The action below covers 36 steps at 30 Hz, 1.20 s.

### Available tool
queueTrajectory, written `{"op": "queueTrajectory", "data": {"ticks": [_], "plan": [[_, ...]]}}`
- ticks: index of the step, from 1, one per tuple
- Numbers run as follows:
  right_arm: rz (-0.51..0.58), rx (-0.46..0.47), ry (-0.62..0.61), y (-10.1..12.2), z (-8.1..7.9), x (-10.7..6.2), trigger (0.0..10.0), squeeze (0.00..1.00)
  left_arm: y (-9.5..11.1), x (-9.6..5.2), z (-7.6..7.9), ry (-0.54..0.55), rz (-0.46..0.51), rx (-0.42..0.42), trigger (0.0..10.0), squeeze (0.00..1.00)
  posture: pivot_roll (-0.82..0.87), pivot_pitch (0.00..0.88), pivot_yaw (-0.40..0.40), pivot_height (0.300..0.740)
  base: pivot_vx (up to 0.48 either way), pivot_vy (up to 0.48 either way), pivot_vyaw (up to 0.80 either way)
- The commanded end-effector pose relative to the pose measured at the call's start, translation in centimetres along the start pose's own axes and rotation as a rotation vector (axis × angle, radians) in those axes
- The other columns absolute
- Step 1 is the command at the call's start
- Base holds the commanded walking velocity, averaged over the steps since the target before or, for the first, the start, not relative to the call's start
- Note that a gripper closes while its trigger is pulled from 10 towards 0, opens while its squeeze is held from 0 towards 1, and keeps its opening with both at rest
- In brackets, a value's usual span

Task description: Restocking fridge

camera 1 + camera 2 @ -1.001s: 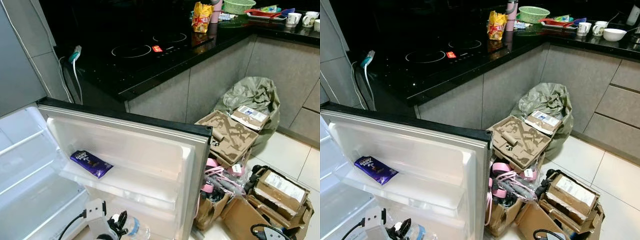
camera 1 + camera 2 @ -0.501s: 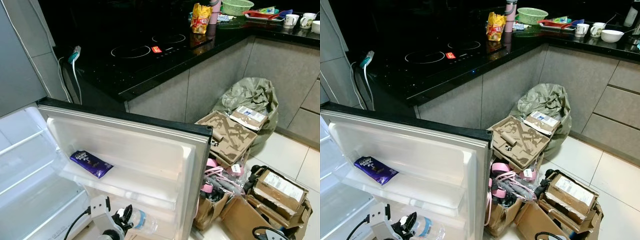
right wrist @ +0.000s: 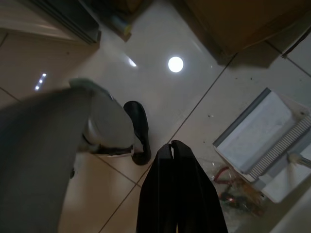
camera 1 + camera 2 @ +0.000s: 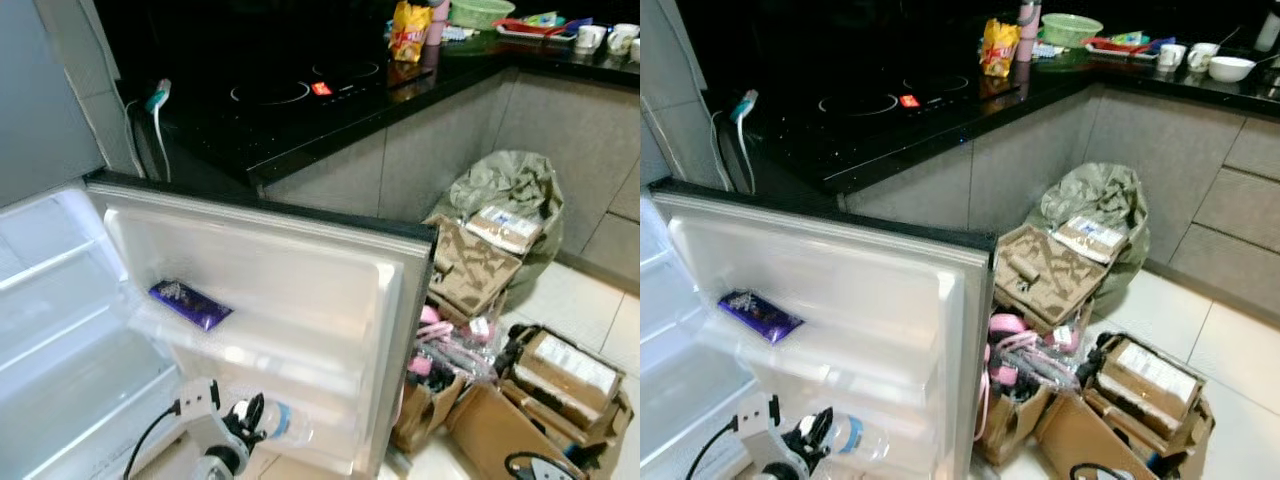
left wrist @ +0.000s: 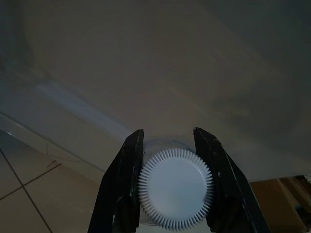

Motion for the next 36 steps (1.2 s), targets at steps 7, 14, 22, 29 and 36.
{"op": "queueTrajectory", "data": {"ticks": [7,14,22,29,36], "plan": [[0.036,0.037,-0.006,0.9,0.3,0.0,10.0,0.0,0.8,1.0,1.7,-0.075,0.043,0.014,10.0,0.0,-0.12,0.0,0.013,0.62,0.0,0.0,0.0],[0.032,0.04,-0.01,1.1,0.4,0.0,10.0,0.0,1.8,1.7,2.9,-0.136,0.079,0.025,10.0,0.0,-0.13,0.0,0.014,0.595,0.0,0.0,0.0],[0.046,0.061,-0.013,1.4,0.7,-0.1,10.0,0.0,2.4,2.4,4.8,-0.233,0.103,0.061,10.0,0.0,-0.13,0.0,0.016,0.565,0.0,0.0,0.0],[0.058,0.071,-0.014,1.6,0.8,-0.1,10.0,0.0,3.1,3.0,7.0,-0.343,0.127,0.134,10.0,0.0,-0.13,0.0,0.016,0.565,0.0,0.0,0.0],[0.059,0.075,-0.014,1.6,0.8,-0.1,10.0,0.0,3.7,3.4,9.9,-0.511,0.131,0.267,10.0,0.0,-0.13,0.0,0.017,0.565,0.0,0.0,0.0]]}}
Point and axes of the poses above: a point about 5 cm out from each wrist's last joint towards the gripper, its own x axis pointing out of the wrist towards the gripper, its own y axis along the axis of the wrist's last joint, z = x × y, the point moved 3 cm from there along x, pointing out of the wrist towards the gripper, and after that the axes turned 8 degrees about x, right-handed, at the moved point
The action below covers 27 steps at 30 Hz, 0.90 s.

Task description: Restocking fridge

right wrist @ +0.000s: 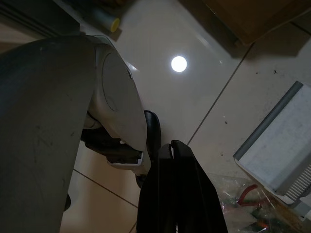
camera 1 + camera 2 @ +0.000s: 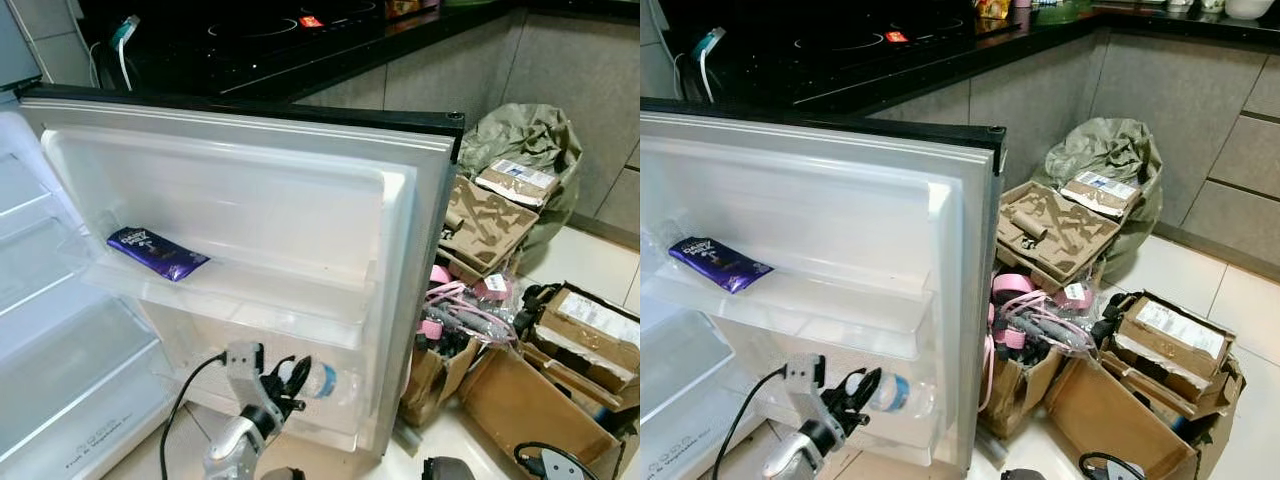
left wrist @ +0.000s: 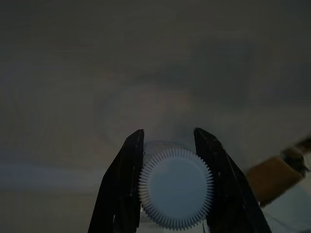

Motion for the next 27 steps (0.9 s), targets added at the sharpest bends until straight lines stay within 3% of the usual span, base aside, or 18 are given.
{"op": "queueTrajectory", "data": {"ticks": [1,8,12,14,16,17,19,20,21,22,23,25,26,27], "plan": [[0.012,0.016,-0.01,0.3,0.4,-0.1,10.0,0.0,1.3,1.5,2.0,-0.133,0.027,0.092,10.0,0.0,-0.13,0.0,0.017,0.565,0.0,0.0,0.0],[0.08,0.043,0.026,1.7,0.3,-0.1,10.0,0.0,1.5,2.1,2.8,-0.194,0.005,0.149,10.0,0.0,-0.13,0.0,0.018,0.565,0.0,0.0,0.0],[0.217,0.126,0.238,4.4,-1.4,-0.5,10.0,0.0,1.5,2.2,3.1,-0.233,-0.019,0.197,10.0,0.0,-0.13,0.0,0.018,0.565,0.0,0.0,0.0],[0.217,0.126,0.238,4.4,-1.4,-0.5,10.0,0.0,1.5,2.2,3.1,-0.233,-0.019,0.197,10.0,0.0,-0.13,0.0,0.018,0.565,0.0,0.0,0.0],[0.254,0.168,0.382,5.2,-2.6,-0.8,10.0,0.0,1.4,2.2,3.1,-0.233,-0.03,0.21,10.0,0.0,-0.13,0.0,0.02,0.565,0.0,0.0,0.0],[0.257,0.15,0.512,5.5,-3.7,-1.2,10.0,0.0,1.2,2.1,3.1,-0.233,-0.041,0.217,10.0,0.0,-0.13,0.0,0.02,0.565,0.0,0.0,0.0],[0.257,0.15,0.512,5.5,-3.7,-1.2,10.0,0.0,1.2,2.1,3.1,-0.233,-0.041,0.217,10.0,0.0,-0.13,0.0,0.02,0.565,0.0,0.0,0.0],[0.241,0.101,0.652,5.5,-4.8,-1.8,10.0,0.0,1.1,2.1,3.2,-0.231,-0.048,0.216,10.0,0.0,-0.13,0.0,0.02,0.565,0.0,0.0,0.0],[0.241,0.101,0.652,5.5,-4.8,-1.8,10.0,0.0,1.1,2.1,3.2,-0.231,-0.048,0.216,10.0,0.0,-0.13,0.0,0.02,0.565,0.0,0.0,0.0],[0.225,0.056,0.779,5.4,-5.5,-2.5,10.0,0.0,1.0,2.1,3.3,-0.231,-0.054,0.218,10.0,0.0,-0.13,0.0,0.02,0.565,0.0,0.0,0.0],[0.225,0.056,0.779,5.4,-5.5,-2.5,10.0,0.0,1.0,2.1,3.3,-0.231,-0.054,0.218,10.0,0.0,-0.13,0.0,0.02,0.565,0.0,0.0,0.0],[0.154,-0.074,1.028,4.7,-6.2,-4.3,10.0,0.0,0.7,2.1,3.3,-0.225,-0.07,0.225,10.0,0.0,-0.13,0.0,0.02,0.565,0.0,0.0,0.0],[0.154,-0.074,1.028,4.7,-6.2,-4.3,10.0,0.0,0.7,2.1,3.3,-0.225,-0.07,0.225,10.0,0.0,-0.13,0.0,0.02,0.565,0.0,0.0,0.0],[0.112,-0.137,1.101,4.3,-6.3,-4.9,10.0,0.0,0.6,2.1,3.3,-0.223,-0.08,0.231,10.0,0.0,-0.14,0.0,0.017,0.565,0.0,0.0,0.0]]}}
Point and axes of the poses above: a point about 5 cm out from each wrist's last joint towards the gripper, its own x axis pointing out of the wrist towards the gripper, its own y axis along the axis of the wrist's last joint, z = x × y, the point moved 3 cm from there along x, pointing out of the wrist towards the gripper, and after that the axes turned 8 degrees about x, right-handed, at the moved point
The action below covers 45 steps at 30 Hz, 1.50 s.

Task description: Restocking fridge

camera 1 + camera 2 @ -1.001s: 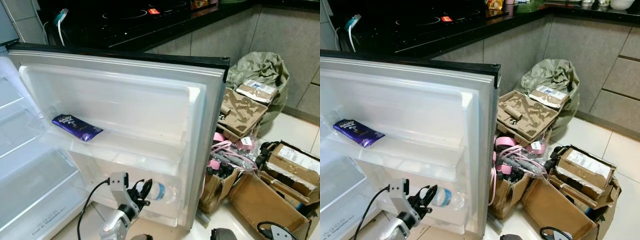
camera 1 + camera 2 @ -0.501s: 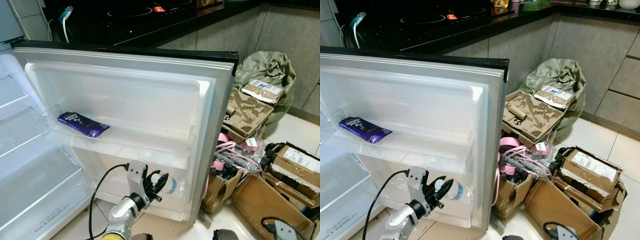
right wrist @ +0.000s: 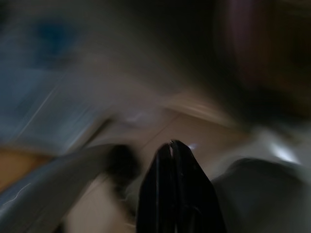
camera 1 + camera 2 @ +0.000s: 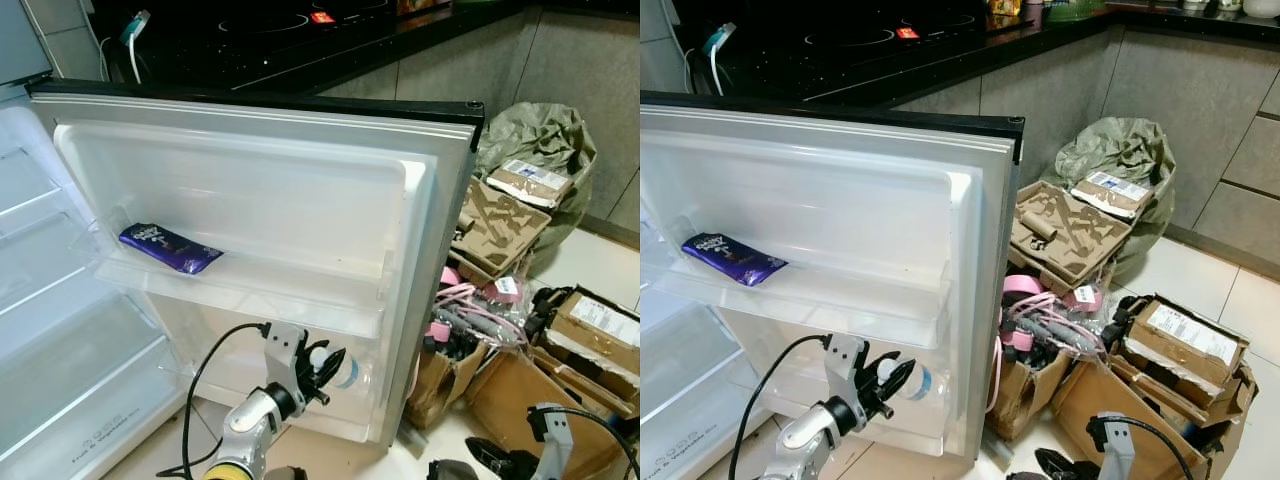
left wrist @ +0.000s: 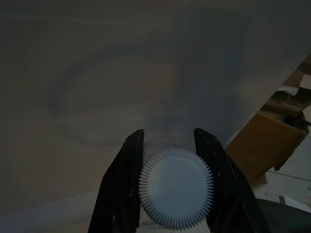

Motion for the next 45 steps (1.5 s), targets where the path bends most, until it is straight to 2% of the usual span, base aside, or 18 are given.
{"op": "queueTrajectory", "data": {"ticks": [1,2,4,10,12,16,26,27,28,34,36,37,38,39,41,42,44,45], "plan": [[-0.061,-0.027,0.089,-0.3,-0.7,-0.2,10.0,0.0,-0.4,0.3,0.9,-0.05,-0.03,0.011,10.0,0.0,-0.14,0.0,0.017,0.565,0.0,0.0,0.0],[-0.061,-0.027,0.089,-0.3,-0.7,-0.2,10.0,0.0,-0.4,0.3,0.9,-0.05,-0.03,0.011,10.0,0.0,-0.14,0.0,0.017,0.565,0.0,0.0,0.0],[-0.148,-0.093,0.178,-0.4,-1.4,-0.5,10.0,0.0,-0.7,0.3,0.8,-0.037,-0.058,0.018,10.0,0.0,-0.14,0.0,0.015,0.565,0.0,0.0,0.0],[-0.156,-0.124,0.21,0.2,-1.7,-0.4,10.0,0.0,-1.0,0.4,0.8,-0.03,-0.092,0.026,10.0,0.0,-0.14,0.0,0.015,0.565,0.0,0.0,0.0],[-0.167,-0.133,0.24,0.3,-1.9,-0.5,10.0,0.0,-1.5,0.5,1.0,-0.035,-0.136,0.045,10.0,0.0,-0.14,0.0,0.016,0.565,0.0,0.0,0.0],[-0.213,-0.121,0.272,-0.1,-2.1,-0.9,10.0,0.0,-2.0,0.5,1.0,-0.026,-0.18,0.068,10.0,0.0,-0.14,0.0,0.016,0.565,0.0,0.0,0.0],[-0.237,-0.093,0.298,-0.3,-2.3,-1.6,10.0,0.0,-1.2,1.3,1.1,-0.014,-0.15,0.106,10.0,0.0,-0.14,0.0,0.016,0.565,0.0,0.0,0.0],[-0.238,-0.093,0.296,-0.2,-2.3,-1.6,10.0,0.0,-1.2,1.2,1.1,-0.013,-0.15,0.099,10.0,0.04,-0.14,0.0,0.016,0.565,0.0,0.0,0.0],[-0.24,-0.092,0.296,-0.2,-2.3,-1.6,10.0,0.0,-1.2,1.2,1.0,-0.007,-0.146,0.086,10.0,1.0,-0.14,0.0,0.016,0.565,0.0,0.0,0.0],[-0.246,-0.088,0.299,-0.2,-2.3,-1.7,10.0,0.0,-0.3,0.8,0.5,0.002,-0.054,0.019,10.0,1.0,-0.14,0.0,0.016,0.565,0.0,0.0,0.0],[-0.246,-0.088,0.299,-0.2,-2.3,-1.7,10.0,0.0,-0.3,0.8,0.5,0.002,-0.054,0.019,10.0,1.0,-0.14,0.0,0.016,0.565,0.0,0.0,0.0],[-0.246,-0.087,0.299,-0.1,-2.3,-1.8,10.0,0.0,-0.1,0.7,0.5,-0.014,-0.035,0.004,10.0,0.59,-0.15,0.0,0.009,0.565,0.0,0.0,0.0],[-0.246,-0.086,0.299,-0.1,-2.3,-1.8,10.0,0.0,0.1,0.5,0.5,-0.038,-0.012,-0.013,10.0,0.08,-0.15,0.0,0.009,0.565,0.0,0.0,0.0],[-0.246,-0.084,0.298,-0.1,-2.3,-1.8,10.0,0.0,0.3,0.3,0.5,-0.057,0.008,-0.032,10.0,0.0,-0.15,0.0,0.009,0.565,0.0,0.0,0.0],[-0.246,-0.082,0.297,-0.1,-2.3,-1.9,10.0,0.0,0.5,-0.1,0.3,-0.081,0.029,-0.058,10.0,0.0,-0.15,0.0,0.009,0.565,0.0,0.0,0.0],[-0.245,-0.078,0.294,-0.1,-2.2,-2.0,10.0,0.0,0.6,-0.9,0.1,-0.131,0.06,-0.109,10.0,0.0,-0.15,0.0,0.009,0.565,0.0,0.0,0.0],[-0.246,-0.075,0.292,-0.1,-2.2,-2.0,10.0,0.0,0.5,-1.6,0.0,-0.16,0.068,-0.136,10.0,0.0,-0.14,0.0,0.01,0.565,0.0,0.0,0.0],[-0.244,-0.072,0.287,-0.1,-2.2,-2.0,10.0,0.0,0.3,-2.5,-0.1,-0.194,0.073,-0.168,10.0,0.0,-0.14,0.0,0.01,0.565,0.0,0.0,0.0]]}}
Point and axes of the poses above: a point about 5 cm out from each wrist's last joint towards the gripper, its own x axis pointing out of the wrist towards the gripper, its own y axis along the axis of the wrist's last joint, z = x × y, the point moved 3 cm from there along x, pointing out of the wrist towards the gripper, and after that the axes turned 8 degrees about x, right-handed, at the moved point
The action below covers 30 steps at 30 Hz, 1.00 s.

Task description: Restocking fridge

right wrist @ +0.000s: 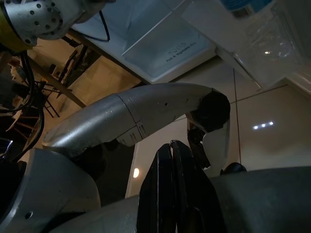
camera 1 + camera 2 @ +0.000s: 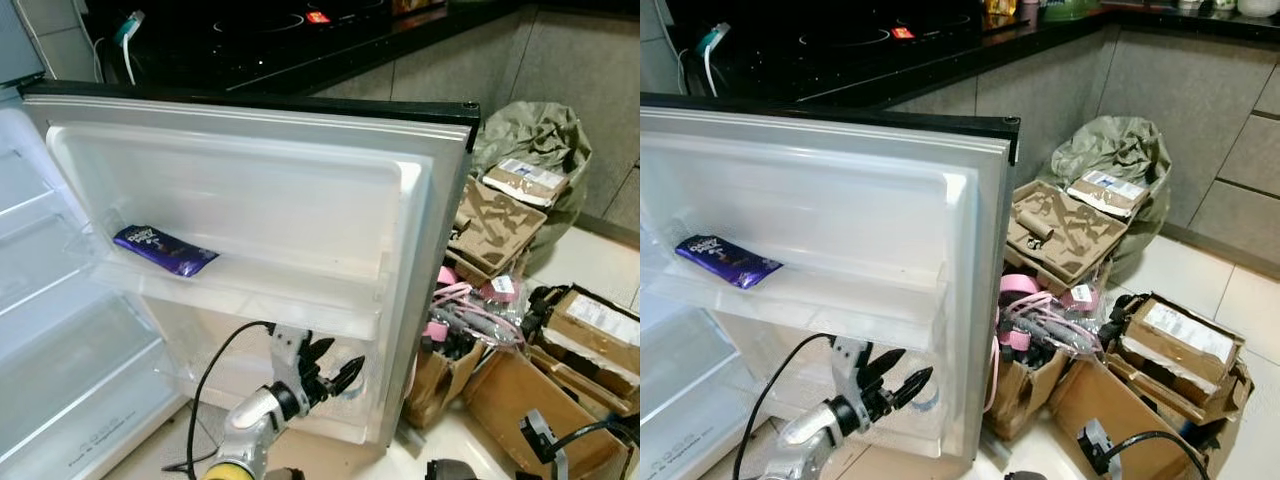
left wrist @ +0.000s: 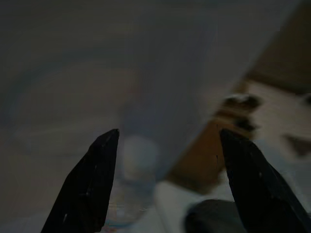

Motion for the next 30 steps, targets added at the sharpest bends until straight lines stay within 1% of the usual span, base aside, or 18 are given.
{"op": "queueTrajectory", "data": {"ticks": [1,3,7,8,9,12,15,18,19,20,22,23,25,26,27,28,29,30], "plan": [[-0.004,0.002,-0.005,0.0,0.0,-0.3,10.0,0.0,-0.2,-1.9,-0.6,-0.033,-0.004,-0.043,10.0,0.0,-0.14,0.0,0.01,0.565,0.0,0.0,0.0],[-0.001,0.003,-0.01,0.0,0.0,-0.3,10.0,0.0,-0.3,-2.5,-0.7,-0.038,-0.007,-0.057,10.0,0.0,-0.14,0.0,0.01,0.565,0.0,0.0,0.0],[0.012,0.015,-0.029,-0.1,0.2,-0.5,10.0,0.0,-2.1,-6.5,-2.0,0.04,-0.033,-0.187,10.0,0.0,-0.14,0.0,0.011,0.565,0.0,0.0,0.0],[0.012,0.015,-0.029,-0.1,0.2,-0.5,10.0,0.0,-2.1,-6.5,-2.0,0.04,-0.033,-0.187,10.0,0.0,-0.14,0.0,0.011,0.565,0.0,0.0,0.0],[0.014,0.022,-0.027,-0.1,0.2,-0.6,10.0,0.0,-2.8,-8.5,-2.5,0.099,-0.006,-0.271,10.0,0.0,-0.14,0.0,0.012,0.565,0.0,0.0,0.0],[0.016,0.028,-0.029,-0.3,0.2,-0.6,10.0,0.0,-3.5,-11.0,-3.0,0.203,0.031,-0.35,10.0,0.0,-0.14,0.0,0.01,0.565,0.0,0.0,0.0],[0.014,0.034,-0.032,-0.4,0.2,-0.6,10.0,0.0,-3.8,-13.1,-4.0,0.343,0.112,-0.434,10.0,0.0,-0.14,0.0,0.007,0.565,0.0,0.0,0.0],[0.014,0.036,-0.033,-0.4,0.2,-0.6,10.0,0.0,-3.9,-13.7,-4.3,0.395,0.144,-0.468,10.0,0.0,-0.14,0.0,0.007,0.565,0.0,0.0,0.0],[0.023,0.036,-0.042,-0.4,0.3,-0.5,10.0,0.0,-5.0,-15.6,-4.7,0.537,0.177,-0.54,10.0,0.0,-0.14,0.0,0.007,0.565,0.0,0.0,0.0],[0.023,0.036,-0.042,-0.4,0.3,-0.5,10.0,0.0,-5.0,-15.6,-4.7,0.537,0.177,-0.54,10.0,0.0,-0.14,0.0,0.007,0.565,0.0,0.0,0.0],[0.058,0.032,-0.103,0.1,1.0,-0.4,10.0,0.0,-6.3,-17.3,-4.8,0.692,0.175,-0.593,10.0,0.0,-0.13,0.0,0.003,0.565,0.0,0.0,0.0],[0.058,0.032,-0.103,0.1,1.0,-0.4,10.0,0.0,-6.3,-17.3,-4.8,0.692,0.175,-0.593,10.0,0.0,-0.13,0.0,0.003,0.565,0.0,0.0,0.0],[0.132,0.025,-0.234,0.8,2.2,-0.5,10.0,0.0,-7.7,-19.1,-5.1,0.895,0.146,-0.647,10.0,0.0,-0.13,0.0,-0.002,0.565,0.0,0.0,0.0],[0.132,0.025,-0.234,0.8,2.2,-0.5,10.0,0.0,-7.7,-19.1,-5.1,0.895,0.146,-0.647,10.0,0.0,-0.13,0.0,-0.002,0.565,0.0,0.0,0.0],[0.176,0.016,-0.346,1.3,3.1,-0.7,10.0,0.0,-8.3,-19.9,-5.1,0.981,0.147,-0.675,10.0,0.0,-0.13,0.0,-0.002,0.565,0.0,0.0,0.0],[0.176,0.016,-0.346,1.3,3.1,-0.7,10.0,0.0,-8.3,-19.9,-5.1,0.981,0.147,-0.675,10.0,0.0,-0.13,0.0,-0.002,0.565,0.0,0.0,0.0],[0.247,0.008,-0.519,1.8,4.4,-1.5,10.0,0.0,-9.1,-21.0,-4.8,1.08,0.139,-0.707,10.0,0.0,-0.13,0.0,-0.002,0.565,0.0,0.0,0.0],[0.247,0.008,-0.519,1.8,4.4,-1.5,10.0,0.0,-9.1,-21.0,-4.8,1.08,0.139,-0.707,10.0,0.0,-0.13,0.0,-0.002,0.565,0.0,0.0,0.0]]}}
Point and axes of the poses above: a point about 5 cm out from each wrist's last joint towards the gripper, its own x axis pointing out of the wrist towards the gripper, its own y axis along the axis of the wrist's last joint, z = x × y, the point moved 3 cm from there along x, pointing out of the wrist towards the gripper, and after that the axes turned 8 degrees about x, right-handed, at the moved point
